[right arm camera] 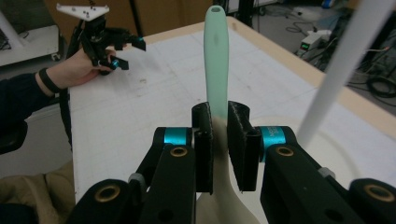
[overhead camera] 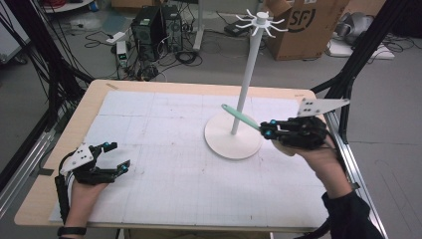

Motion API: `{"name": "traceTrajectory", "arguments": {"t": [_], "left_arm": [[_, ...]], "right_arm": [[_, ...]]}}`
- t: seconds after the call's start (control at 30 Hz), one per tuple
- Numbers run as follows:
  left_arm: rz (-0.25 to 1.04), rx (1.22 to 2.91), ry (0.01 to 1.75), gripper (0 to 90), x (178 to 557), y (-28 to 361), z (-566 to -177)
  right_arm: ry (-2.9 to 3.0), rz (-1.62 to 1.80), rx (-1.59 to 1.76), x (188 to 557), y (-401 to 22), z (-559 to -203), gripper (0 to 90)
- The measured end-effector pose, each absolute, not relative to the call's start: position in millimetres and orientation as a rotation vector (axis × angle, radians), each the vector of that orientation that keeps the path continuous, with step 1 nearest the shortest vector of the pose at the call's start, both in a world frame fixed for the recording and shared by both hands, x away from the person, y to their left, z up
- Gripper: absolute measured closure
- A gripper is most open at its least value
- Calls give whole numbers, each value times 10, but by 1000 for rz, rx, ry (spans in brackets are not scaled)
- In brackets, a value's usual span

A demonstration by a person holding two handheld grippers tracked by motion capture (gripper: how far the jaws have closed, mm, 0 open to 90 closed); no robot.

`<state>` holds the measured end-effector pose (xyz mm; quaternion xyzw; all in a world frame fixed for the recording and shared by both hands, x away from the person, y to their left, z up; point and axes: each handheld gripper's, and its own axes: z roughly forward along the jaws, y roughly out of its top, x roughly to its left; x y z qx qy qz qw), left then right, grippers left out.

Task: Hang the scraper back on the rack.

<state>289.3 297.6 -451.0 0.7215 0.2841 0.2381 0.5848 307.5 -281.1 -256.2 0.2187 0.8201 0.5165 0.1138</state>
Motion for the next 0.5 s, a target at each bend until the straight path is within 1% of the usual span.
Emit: {"name": "traceTrajectory", "arguments": {"t": [0.07, 0.1, 0.13, 0.2, 0.27, 0.3, 0.33, 0.37, 0.4, 0.43, 0.47, 0.5], "left_arm": [[558, 1686, 663, 170, 2893, 2979, -4509], [558, 1685, 662, 170, 2894, 2976, -4509], [559, 1683, 663, 170, 2894, 2975, -4510], [558, 1683, 665, 170, 2893, 2976, -4510], [556, 1684, 665, 170, 2893, 2977, -4509], [556, 1683, 667, 170, 2893, 2976, -4509], [557, 1681, 667, 170, 2894, 2975, -4511], [558, 1681, 668, 170, 2894, 2975, -4510], [558, 1682, 668, 170, 2894, 2976, -4510], [557, 1684, 668, 170, 2894, 2976, -4509], [560, 1681, 669, 170, 2894, 2974, -4510], [560, 1683, 668, 170, 2894, 2974, -4510]], "right_arm": [[2373, 1516, 641, 3060, -2931, -2431, 813], [2373, 1516, 641, 3060, -2931, -2431, 813], [2349, 1528, 656, 3035, -3038, -2303, 814], [2337, 1524, 654, 3025, -3089, -2240, 814], [2313, 1526, 664, 2995, -3216, -2061, 814], [2313, 1526, 664, 2995, -3216, -2061, 814], [2302, 1527, 670, 2979, -3280, -1943, 814], [2302, 1527, 670, 2979, -3280, -1943, 814], [2292, 1512, 669, 2963, -3333, -1824, 814], [2292, 1512, 669, 2963, -3333, -1824, 814], [2287, 1498, 669, 2950, -3370, -1708, 813], [2287, 1498, 669, 2950, -3370, -1708, 813]]}}
